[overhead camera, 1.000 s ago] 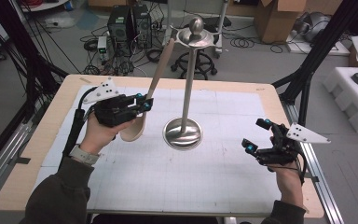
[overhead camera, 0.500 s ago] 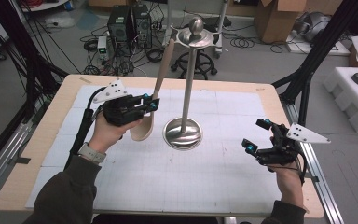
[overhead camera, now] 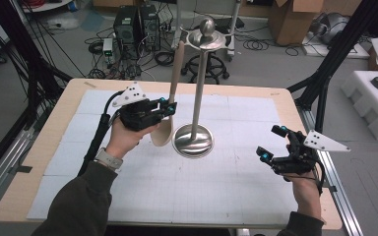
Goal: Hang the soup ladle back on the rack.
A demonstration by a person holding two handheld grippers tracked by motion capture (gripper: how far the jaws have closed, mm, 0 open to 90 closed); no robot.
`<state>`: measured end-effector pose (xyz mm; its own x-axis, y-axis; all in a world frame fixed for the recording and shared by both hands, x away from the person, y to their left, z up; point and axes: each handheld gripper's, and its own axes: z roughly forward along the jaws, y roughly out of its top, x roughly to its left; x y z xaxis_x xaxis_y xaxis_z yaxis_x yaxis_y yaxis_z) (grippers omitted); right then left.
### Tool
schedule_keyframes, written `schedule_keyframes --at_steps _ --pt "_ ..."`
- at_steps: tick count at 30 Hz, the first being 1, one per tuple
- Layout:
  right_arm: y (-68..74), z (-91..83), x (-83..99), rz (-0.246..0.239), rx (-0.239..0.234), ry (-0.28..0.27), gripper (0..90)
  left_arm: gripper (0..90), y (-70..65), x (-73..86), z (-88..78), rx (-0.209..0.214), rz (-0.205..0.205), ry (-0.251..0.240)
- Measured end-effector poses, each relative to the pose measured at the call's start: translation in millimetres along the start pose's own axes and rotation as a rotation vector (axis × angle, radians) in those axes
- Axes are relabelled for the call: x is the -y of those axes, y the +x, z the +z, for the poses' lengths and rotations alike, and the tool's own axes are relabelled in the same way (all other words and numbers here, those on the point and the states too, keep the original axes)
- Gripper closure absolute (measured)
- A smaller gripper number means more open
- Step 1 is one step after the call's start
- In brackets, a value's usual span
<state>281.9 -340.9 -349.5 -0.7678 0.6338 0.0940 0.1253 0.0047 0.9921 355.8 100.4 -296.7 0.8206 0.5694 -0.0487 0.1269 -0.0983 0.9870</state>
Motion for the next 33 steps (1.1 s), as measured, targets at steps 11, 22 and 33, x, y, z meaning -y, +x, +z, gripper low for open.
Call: schedule_keyframes --at_steps 11,22,33 --pt "0.3 0.2 0.3 -0.002 -0.003 0.001 0.5 77.6 0.4 1.7 3.3 0.012 0.001 -0.013" --pt "0.6 -0.1 0.1 0.003 -0.006 -0.003 0.5 65.1 1.7 -3.2 -8.5 0.027 0.022 -0.040" --pt "-0.3 1.0 0.4 0.001 -0.006 -0.002 0.5 36.2 10.0 5.7 -24.9 0.008 0.056 -0.084"
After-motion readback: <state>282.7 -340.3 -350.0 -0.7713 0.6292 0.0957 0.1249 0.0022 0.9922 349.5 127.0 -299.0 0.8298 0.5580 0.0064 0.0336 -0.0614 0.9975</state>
